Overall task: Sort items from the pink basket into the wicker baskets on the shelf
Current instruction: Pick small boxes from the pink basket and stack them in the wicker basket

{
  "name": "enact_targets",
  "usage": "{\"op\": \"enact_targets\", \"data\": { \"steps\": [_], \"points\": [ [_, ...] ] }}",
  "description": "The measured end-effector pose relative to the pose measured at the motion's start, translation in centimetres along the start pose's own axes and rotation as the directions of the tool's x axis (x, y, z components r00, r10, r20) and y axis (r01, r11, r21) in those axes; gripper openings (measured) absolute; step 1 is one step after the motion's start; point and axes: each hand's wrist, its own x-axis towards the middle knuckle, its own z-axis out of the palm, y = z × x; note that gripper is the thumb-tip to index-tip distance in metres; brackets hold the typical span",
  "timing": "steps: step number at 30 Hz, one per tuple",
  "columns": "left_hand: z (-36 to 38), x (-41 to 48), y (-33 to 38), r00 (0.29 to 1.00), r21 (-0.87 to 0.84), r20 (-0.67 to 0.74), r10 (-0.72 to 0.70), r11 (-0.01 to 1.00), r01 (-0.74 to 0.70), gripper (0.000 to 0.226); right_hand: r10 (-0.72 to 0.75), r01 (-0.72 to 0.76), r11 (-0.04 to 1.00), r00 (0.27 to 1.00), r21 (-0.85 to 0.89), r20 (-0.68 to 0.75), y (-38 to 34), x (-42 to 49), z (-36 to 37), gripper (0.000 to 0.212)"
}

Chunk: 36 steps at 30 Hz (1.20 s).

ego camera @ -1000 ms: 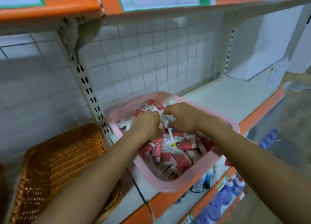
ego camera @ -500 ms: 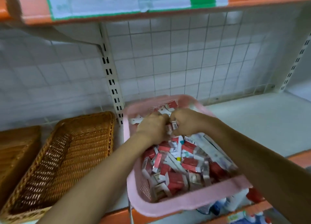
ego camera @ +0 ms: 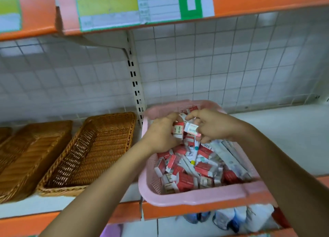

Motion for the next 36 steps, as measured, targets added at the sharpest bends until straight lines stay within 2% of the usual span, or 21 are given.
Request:
{"op": "enact_targets", "data": {
  "steps": [3,7,11,13,18,23,33,36],
  "points": [
    [-0.2,-1.6,0.2,0.999,-0.153,-0.014,-0.052,0.987,0.049,0.046,-0.062,0.063,0.997,0.998,0.045,-0.027,-0.6,-1.3,0.5,0.045],
    [0.0,-3.5,-0.2,0.989,-0.399,-0.016,-0.147,0.908,0.129,0.048,-0.144,0.147,0.988,0.987,0.036,-0.068,-1.6,-2.8,1.4,0.037],
    [-0.8,-5.7,-0.8,0.966,-0.318,-0.2,-0.163,0.944,0.094,0.031,-0.268,0.269,0.963,0.963,0.018,-0.037,-3.2,-3.6,2.4,0.031],
    [-1.4,-7.1,-1.2,0.958,-0.308,-0.228,-0.171,0.947,0.096,0.027,-0.3,0.299,0.954,0.953,-0.019,-0.042,-4.3,-4.0,3.0,0.031],
    [-3.1,-10.9,-3.5,0.919,-0.272,-0.302,-0.251,0.947,0.169,0.037,-0.358,0.359,0.933,0.932,0.008,-0.06,-7.4,-4.4,5.5,0.037],
    [-5.7,-15.3,-6.3,0.893,-0.193,-0.332,-0.304,0.948,0.251,0.033,-0.402,0.402,0.915,0.916,0.017,-0.007,-11.4,-4.5,9.5,0.047],
    [-11.8,-26.5,-14.1,0.849,-0.163,-0.38,-0.368,0.93,0.33,0.033,-0.504,0.503,0.864,0.864,0.017,0.013,-22.6,-6.1,20.0,0.02],
    [-13.6,-29.7,-16.5,0.843,-0.174,-0.377,-0.384,0.923,0.343,0.032,-0.527,0.528,0.849,0.849,-0.005,0.02,-25.7,-6.1,23.4,0.025]
  ]
}}
